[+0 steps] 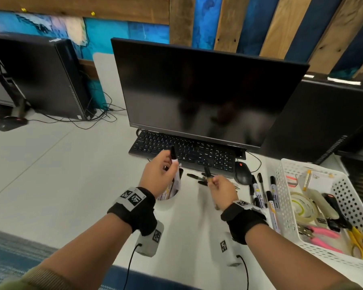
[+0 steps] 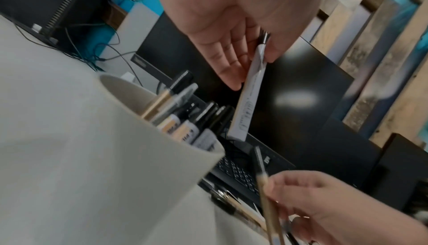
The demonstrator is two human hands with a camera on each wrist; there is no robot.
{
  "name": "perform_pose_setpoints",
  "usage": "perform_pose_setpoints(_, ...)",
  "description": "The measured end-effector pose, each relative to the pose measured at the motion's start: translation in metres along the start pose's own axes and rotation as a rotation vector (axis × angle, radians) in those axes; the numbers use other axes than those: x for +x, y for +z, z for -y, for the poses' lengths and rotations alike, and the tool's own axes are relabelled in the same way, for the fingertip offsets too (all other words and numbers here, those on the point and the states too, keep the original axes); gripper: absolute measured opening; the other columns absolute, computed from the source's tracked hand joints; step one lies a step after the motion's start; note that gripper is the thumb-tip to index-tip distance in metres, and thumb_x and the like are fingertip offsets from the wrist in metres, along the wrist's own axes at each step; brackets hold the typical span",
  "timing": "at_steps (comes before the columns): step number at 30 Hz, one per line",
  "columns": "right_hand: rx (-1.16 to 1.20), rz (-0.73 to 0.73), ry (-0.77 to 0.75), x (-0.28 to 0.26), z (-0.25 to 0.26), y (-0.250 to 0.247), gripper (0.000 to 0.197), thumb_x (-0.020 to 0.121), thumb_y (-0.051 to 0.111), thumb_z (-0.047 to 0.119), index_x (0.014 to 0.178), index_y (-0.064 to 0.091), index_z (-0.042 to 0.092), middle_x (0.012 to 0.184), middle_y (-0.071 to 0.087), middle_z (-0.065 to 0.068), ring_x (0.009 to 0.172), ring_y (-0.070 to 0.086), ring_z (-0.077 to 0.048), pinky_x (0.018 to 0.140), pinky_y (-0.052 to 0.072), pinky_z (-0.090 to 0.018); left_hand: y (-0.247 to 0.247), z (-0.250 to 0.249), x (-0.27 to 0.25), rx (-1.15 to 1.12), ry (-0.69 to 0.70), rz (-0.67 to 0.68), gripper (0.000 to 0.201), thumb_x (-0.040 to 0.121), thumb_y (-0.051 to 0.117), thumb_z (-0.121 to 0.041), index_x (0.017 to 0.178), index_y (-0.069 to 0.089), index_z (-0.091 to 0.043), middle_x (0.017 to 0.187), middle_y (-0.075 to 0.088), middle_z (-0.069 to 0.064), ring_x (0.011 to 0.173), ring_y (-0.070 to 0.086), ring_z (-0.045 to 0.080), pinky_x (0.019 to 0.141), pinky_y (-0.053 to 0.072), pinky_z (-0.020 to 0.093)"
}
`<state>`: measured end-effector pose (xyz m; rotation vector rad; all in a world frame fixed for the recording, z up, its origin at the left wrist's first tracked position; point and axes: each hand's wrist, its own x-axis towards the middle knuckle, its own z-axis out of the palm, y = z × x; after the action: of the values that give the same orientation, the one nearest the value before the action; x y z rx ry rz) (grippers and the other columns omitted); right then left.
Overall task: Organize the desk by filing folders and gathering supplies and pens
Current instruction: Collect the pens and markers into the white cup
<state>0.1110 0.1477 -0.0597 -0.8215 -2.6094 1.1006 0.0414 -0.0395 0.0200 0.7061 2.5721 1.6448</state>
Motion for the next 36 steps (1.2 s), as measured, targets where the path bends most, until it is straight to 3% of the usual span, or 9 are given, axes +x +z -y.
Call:
perform_pose_setpoints(2, 0.235, -0.069, -0.017, -0.005, 0.021, -0.006, 0.013, 0.090, 0.057, 0.021, 0.090, 0.057, 0.008, 0.082, 0.067, -0.013, 0.073, 0.064, -0.028, 0.072, 0.055, -0.043, -0.011, 0.006, 0.005, 0.014, -0.006, -0.040, 0.014, 0.090, 0.058, -0.019, 0.104, 0.056, -0.021, 0.081, 0.058, -0.013, 0.077, 0.054, -0.002, 0.076, 0.049, 0.022)
perform_pose_setpoints(6, 0.604, -0.154, -0.065, -0.017, 0.065, -0.019, 0.007, 0.086, 0.061, 0.009, 0.093, 0.061, 0.010, 0.085, 0.062, -0.019, 0.076, 0.060, -0.023, 0.069, 0.055, -0.027, -0.031, 0.026, 0.008, 0.092, -0.033, -0.074, 0.028, 0.089, 0.059, -0.022, 0.115, 0.058, -0.013, 0.092, 0.062, -0.003, 0.084, 0.055, 0.007, 0.077, 0.044, 0.017)
perform_pose_setpoints(9, 0.693, -0.127, -0.079, -0.029, 0.084, -0.014, 0.010, 0.086, 0.061, 0.009, 0.087, 0.062, 0.019, 0.090, 0.064, -0.022, 0.079, 0.060, -0.024, 0.074, 0.055, -0.035, -0.038, 0.038, 0.003, 0.130, -0.040, -0.018, 0.024, 0.089, 0.060, -0.022, 0.111, 0.059, -0.014, 0.089, 0.062, -0.003, 0.081, 0.057, 0.008, 0.073, 0.043, 0.014)
perform_pose_setpoints(11, 0.665, -0.112, -0.079, -0.036, 0.089, -0.002, 0.007, 0.085, 0.062, 0.010, 0.085, 0.062, 0.017, 0.087, 0.064, -0.020, 0.078, 0.060, -0.023, 0.074, 0.055, -0.038, -0.042, 0.042, -0.001, 0.159, -0.032, 0.033, 0.019, 0.088, 0.060, -0.022, 0.106, 0.059, -0.016, 0.084, 0.060, -0.005, 0.080, 0.058, 0.010, 0.076, 0.047, 0.020)
perform_pose_setpoints(19, 0.258, -0.048, -0.014, -0.054, 0.087, 0.042, 0.011, 0.086, 0.063, 0.020, 0.097, 0.063, 0.023, 0.076, 0.061, 0.015, 0.070, 0.057, -0.001, 0.061, 0.039, -0.007, -0.039, 0.060, -0.007, 0.367, 0.013, 0.184, 0.023, 0.088, 0.060, -0.024, 0.110, 0.063, -0.019, 0.091, 0.069, 0.001, 0.089, 0.060, 0.018, 0.076, 0.043, 0.026)
perform_pose_setpoints(23, 0.032, -0.009, -0.003, -0.054, 0.084, 0.057, 0.014, 0.087, 0.060, 0.027, 0.100, 0.063, 0.021, 0.093, 0.065, 0.000, 0.075, 0.052, -0.009, 0.060, 0.033, -0.012, -0.035, 0.071, -0.008, 0.404, 0.028, 0.198, 0.025, 0.085, 0.064, -0.024, 0.108, 0.067, -0.014, 0.090, 0.069, 0.007, 0.090, 0.059, 0.023, 0.082, 0.045, 0.030)
perform_pose_setpoints(27, -0.053, -0.012, -0.008, -0.047, 0.087, 0.062, 0.015, 0.087, 0.059, 0.029, 0.099, 0.063, 0.020, 0.091, 0.061, 0.003, 0.077, 0.045, -0.009, 0.059, 0.029, -0.010, -0.031, 0.078, -0.002, 0.425, 0.056, 0.159, 0.020, 0.081, 0.068, -0.022, 0.097, 0.070, -0.010, 0.096, 0.061, 0.008, 0.098, 0.050, 0.025, 0.086, 0.040, 0.028)
perform_pose_setpoints(29, -0.008, -0.055, 0.016, -0.044, 0.089, 0.061, 0.011, 0.086, 0.062, 0.025, 0.094, 0.061, 0.018, 0.084, 0.054, 0.006, 0.079, 0.047, -0.011, 0.064, 0.032, -0.018, -0.030, 0.076, 0.001, 0.380, 0.028, 0.149, 0.024, 0.082, 0.066, -0.020, 0.104, 0.067, -0.013, 0.103, 0.054, 0.004, 0.102, 0.045, 0.020, 0.089, 0.036, 0.024)
perform_pose_setpoints(36, 0.083, -0.129, 0.010, -0.040, 0.084, 0.072, 0.022, 0.080, 0.068, 0.021, 0.070, 0.049, 0.021, 0.074, 0.043, 0.013, 0.064, 0.044, -0.002, 0.059, 0.033, -0.014, -0.032, 0.083, 0.007, 0.283, -0.017, 0.226, 0.055, 0.081, 0.066, -0.012, 0.131, 0.043, -0.020, 0.099, 0.044, -0.008, 0.104, 0.044, 0.017, 0.092, 0.036, 0.024)
